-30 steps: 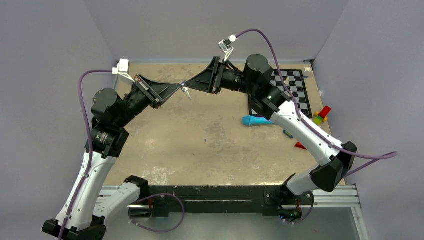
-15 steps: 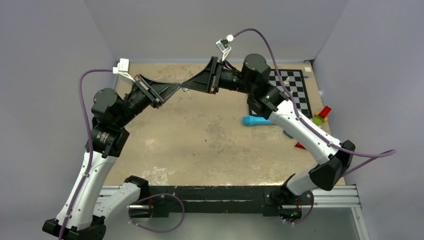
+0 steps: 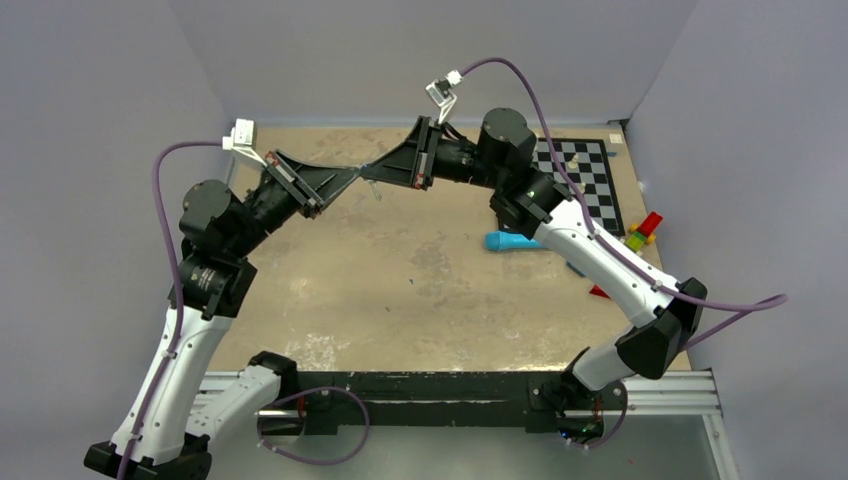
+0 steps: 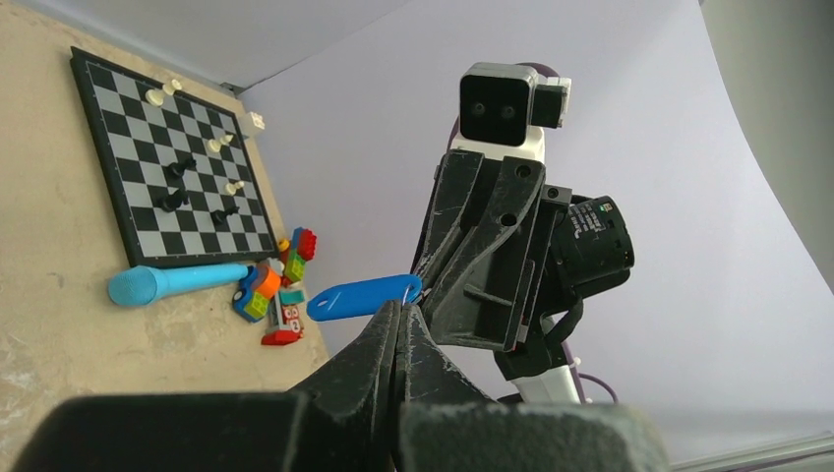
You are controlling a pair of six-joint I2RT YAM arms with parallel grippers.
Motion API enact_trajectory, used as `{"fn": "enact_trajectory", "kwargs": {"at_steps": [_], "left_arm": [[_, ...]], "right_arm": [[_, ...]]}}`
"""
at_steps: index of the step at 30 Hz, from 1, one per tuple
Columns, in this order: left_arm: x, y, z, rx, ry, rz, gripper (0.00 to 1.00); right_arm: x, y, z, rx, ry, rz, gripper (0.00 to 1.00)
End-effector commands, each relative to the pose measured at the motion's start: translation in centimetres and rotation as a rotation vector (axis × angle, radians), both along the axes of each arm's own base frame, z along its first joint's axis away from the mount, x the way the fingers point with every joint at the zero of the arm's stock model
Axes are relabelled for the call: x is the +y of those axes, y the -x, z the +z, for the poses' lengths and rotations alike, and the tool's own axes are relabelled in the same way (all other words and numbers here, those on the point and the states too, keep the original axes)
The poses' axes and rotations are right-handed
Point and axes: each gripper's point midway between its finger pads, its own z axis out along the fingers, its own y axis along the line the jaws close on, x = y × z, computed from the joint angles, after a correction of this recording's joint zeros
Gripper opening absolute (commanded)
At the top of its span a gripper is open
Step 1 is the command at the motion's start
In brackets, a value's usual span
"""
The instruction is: Remove the keys from the keyring
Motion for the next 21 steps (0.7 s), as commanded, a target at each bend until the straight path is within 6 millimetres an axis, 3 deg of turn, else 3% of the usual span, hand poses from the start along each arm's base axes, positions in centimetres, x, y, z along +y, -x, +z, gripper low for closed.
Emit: {"fn": "enact_trajectory", "kwargs": {"at_steps": [1,13,21], "left_arm": [[-0.2,0.8,1.1,-0.042,0.026,-0.026,0.0],[-0.3,0.9,0.9,-0.039,0.024,-0.034,0.02],[-0.3,1.6,0.5,-0.051,-0.023,-0.049,0.48]], "right_arm": [[0.2,1.2,1.9,-0.043,-0.035,0.035,0.04],[0.2,1.3,1.5,-0.028,-0.021,0.036,0.0],[-0.5,1.9,0.6,-0.003,0.031,0.036,0.0]]}}
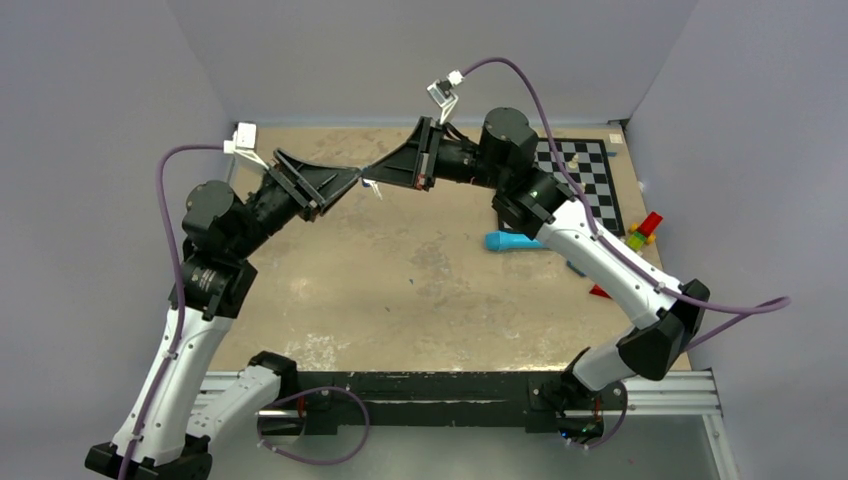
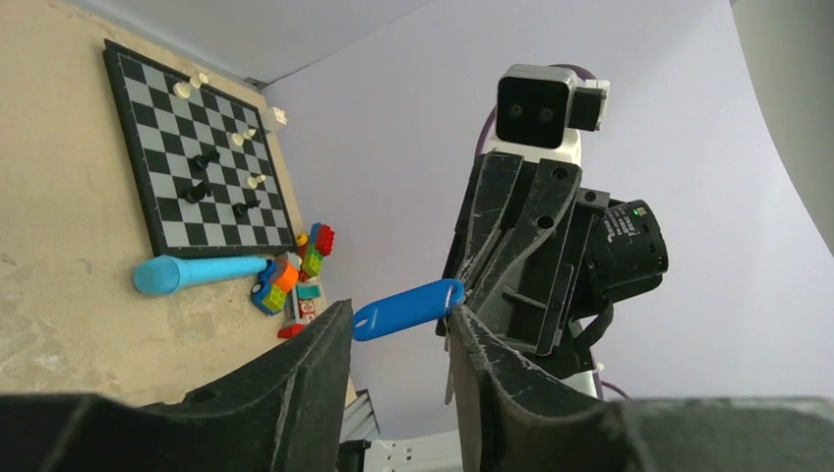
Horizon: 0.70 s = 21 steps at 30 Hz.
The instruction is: Remove the keys from the keyring
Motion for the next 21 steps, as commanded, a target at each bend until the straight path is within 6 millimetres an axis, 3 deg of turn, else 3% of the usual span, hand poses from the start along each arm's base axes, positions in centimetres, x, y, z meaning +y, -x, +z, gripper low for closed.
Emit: {"fn": "enact_trajectory", "kwargs": {"at_steps": [1,4,8,17,21], "left_arm": [[-0.4,1.9,1.3,-0.081,-0.034,-0.06,0.54],[-0.1,2.4,0.4,-0.072,-0.086,-0.053,0.69],[0.3,2.9,-0.2,-0.093,-0.16,-0.044,0.77],[0.7,3.7,0.9,-0.21,-0.378,-0.082,0.75],[-0.6,4.7,0.4,-0.248,-0.432,-0.224,0.67]], "right_arm": [[-0.7,1.9,0.3,-0.003,0.042,0.035,0.0],[-1.5,2.4,-0.7,-0.004,0.104,0.026,0.0],[-2.6,3.3,-2.3,-0.008,0.187,0.035,0.0],[-4.1,4.9,-4.2,-0.033,0.313,0.167,0.0],[-4.2,6.3,-5.2,-0.023,0.339,0.279,0.0]]}}
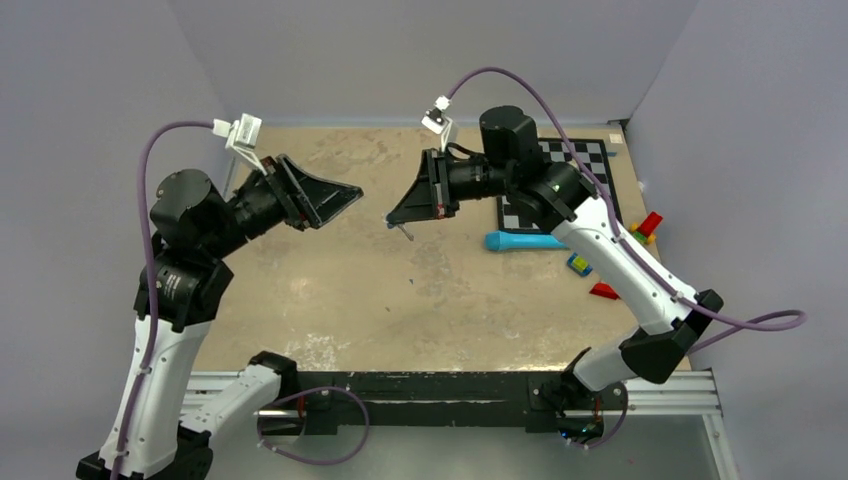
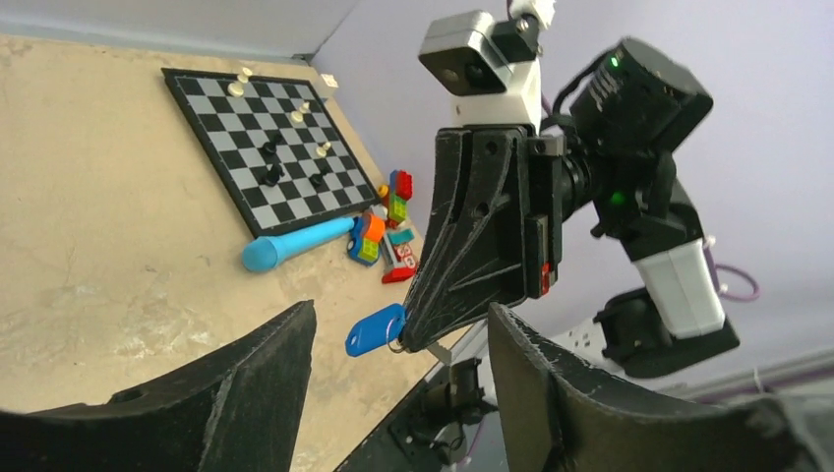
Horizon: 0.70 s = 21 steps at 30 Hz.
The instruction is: Remove the keys from the keyring
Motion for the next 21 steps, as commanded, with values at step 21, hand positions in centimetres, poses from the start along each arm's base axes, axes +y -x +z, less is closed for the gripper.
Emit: {"fn": "enact_trajectory", "kwargs": {"at_steps": [21], "left_arm": [[-3.4,3.7,-3.4,0.005,-0.132,-0.439,0.46]], "right_arm": [[-0.7,3.8,1.3,-0.095,-0.071,0.26,0.0]]}}
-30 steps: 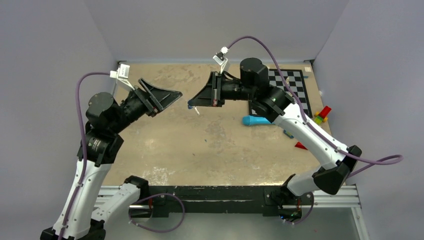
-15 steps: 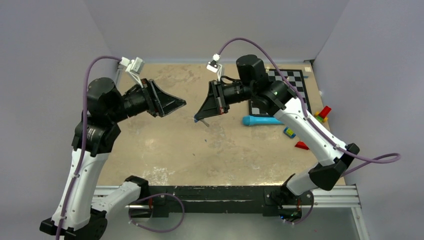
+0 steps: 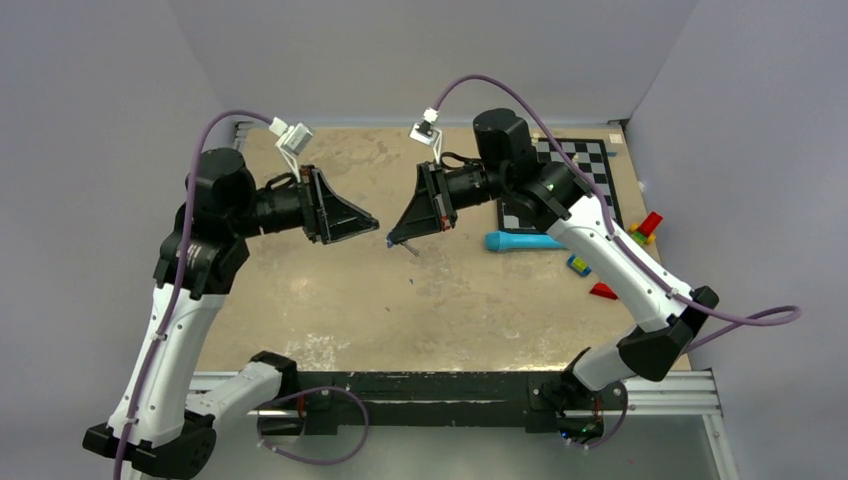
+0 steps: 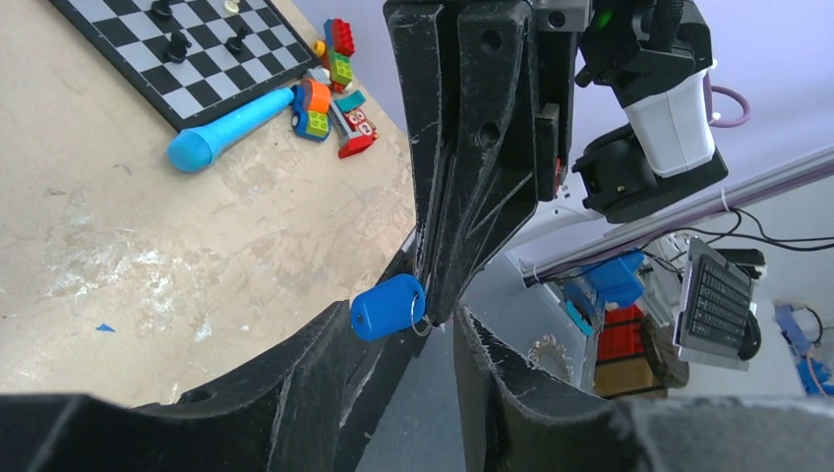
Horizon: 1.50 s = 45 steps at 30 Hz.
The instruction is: Remove the keys from the keyring
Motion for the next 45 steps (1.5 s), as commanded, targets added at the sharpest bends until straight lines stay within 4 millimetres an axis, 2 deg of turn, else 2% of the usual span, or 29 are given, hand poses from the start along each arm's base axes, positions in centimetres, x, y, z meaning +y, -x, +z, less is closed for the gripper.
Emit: {"fn": "enact_trajectory", "kwargs": {"at_steps": [1,13,21,25,28,29,45], "left_arm": [[-0.5,0.8,-0.1,-0.018,0.007,-0.078,0.46],[-1.1,0.6,-0.6,0.018,0.029,-0.115,0.38],[-1.4,0.3,-0.8,0.033,0.037,-0.125,0.28],[-1.6,0.4,-0.7,0.035,0.043,-0.134,0.19],[-1.6,0.2,-0.7,0.045,0.045,-0.134,0.02],[-1.6,0.2,-0.7,0.049,0.045,-0.134,0.0],[-1.2,-0.7,-0.2,0.098,0.072,-0.023,0.0]], "right_arm": [[-0.2,0.4,1.9,-0.081,-0.072,0.029,0.0],[0.5,-0.2,2.4,-0.092,-0.092,0.031,0.0],[0.8,-0.4,2.4,-0.088,-0.1,0.038,0.0],[0.8,-0.5,2.5,-0.091,-0.102,0.037,0.0],[0.9,-0.5,2.5,-0.094,-0.105,0.037,0.0],[0.9,-0.5,2.6,-0.094,-0.105,0.035,0.0],[1.4,-1.8,2.5,-0.081,-0.14,-0.058,0.0]]}}
